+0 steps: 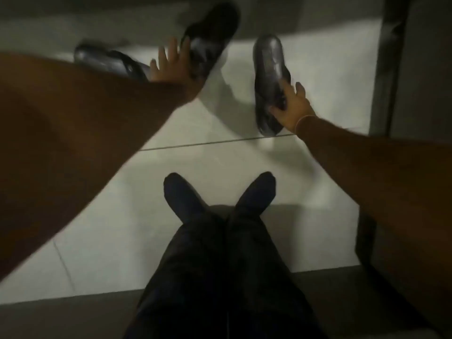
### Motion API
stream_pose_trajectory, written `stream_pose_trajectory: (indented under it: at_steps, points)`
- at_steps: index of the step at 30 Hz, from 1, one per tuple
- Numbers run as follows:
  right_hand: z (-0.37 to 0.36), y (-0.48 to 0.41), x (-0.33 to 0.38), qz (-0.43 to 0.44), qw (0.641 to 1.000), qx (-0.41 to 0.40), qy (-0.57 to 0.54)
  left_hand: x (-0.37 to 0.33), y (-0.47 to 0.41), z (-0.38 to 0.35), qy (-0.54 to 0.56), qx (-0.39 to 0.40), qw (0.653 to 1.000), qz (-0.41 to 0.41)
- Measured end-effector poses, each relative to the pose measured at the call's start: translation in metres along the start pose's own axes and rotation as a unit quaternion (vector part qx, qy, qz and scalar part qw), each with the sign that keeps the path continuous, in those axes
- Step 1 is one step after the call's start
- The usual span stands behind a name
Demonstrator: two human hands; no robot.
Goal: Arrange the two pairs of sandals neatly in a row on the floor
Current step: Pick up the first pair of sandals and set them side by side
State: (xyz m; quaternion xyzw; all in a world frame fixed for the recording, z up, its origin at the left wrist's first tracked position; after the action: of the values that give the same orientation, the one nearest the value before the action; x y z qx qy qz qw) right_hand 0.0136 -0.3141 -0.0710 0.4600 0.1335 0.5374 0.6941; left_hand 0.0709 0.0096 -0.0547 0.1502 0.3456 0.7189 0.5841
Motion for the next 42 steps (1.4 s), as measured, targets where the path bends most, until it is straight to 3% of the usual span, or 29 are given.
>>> stream_pose_trajectory:
  at_steps: [5, 15, 27, 42]
  points:
    - [-0.019, -0.017, -0.003, 0.024, 0.999, -0.021, 0.037, -0.001, -0.030, -0.015, 0.002, 0.046, 0.999, 0.018]
    - [-0.017, -0.018, 0.000, 0.004, 0.998, -0.046, 0.032, -0.030, 0.031, -0.083, 0.083, 0.101, 0.991, -0.029]
    - [-0.017, -0.032, -0.005, 0.011, 0.997, -0.048, -0.051, -0.055, 0.035, -0.104, 0.151, 0.080, 0.985, -0.027]
    - [-0.030, -0.045, -0.018, 0.012, 0.996, -0.071, -0.050, -0.051, 0.043, -0.120, 0.177, 0.065, 0.982, -0.011]
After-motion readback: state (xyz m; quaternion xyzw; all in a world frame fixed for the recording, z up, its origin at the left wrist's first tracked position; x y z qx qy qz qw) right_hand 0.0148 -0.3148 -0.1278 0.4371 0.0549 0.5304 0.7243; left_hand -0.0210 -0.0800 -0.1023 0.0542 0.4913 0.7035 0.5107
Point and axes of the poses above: each hand's wrist, its own y-axis away from the middle knuckle, its own z-axis out of the back of the hand, x = y × z, the point moved 9 cm from there along -y, towards the middle knuckle, and after that the axes turned 5 degrees about x, right-handed, at the moved point
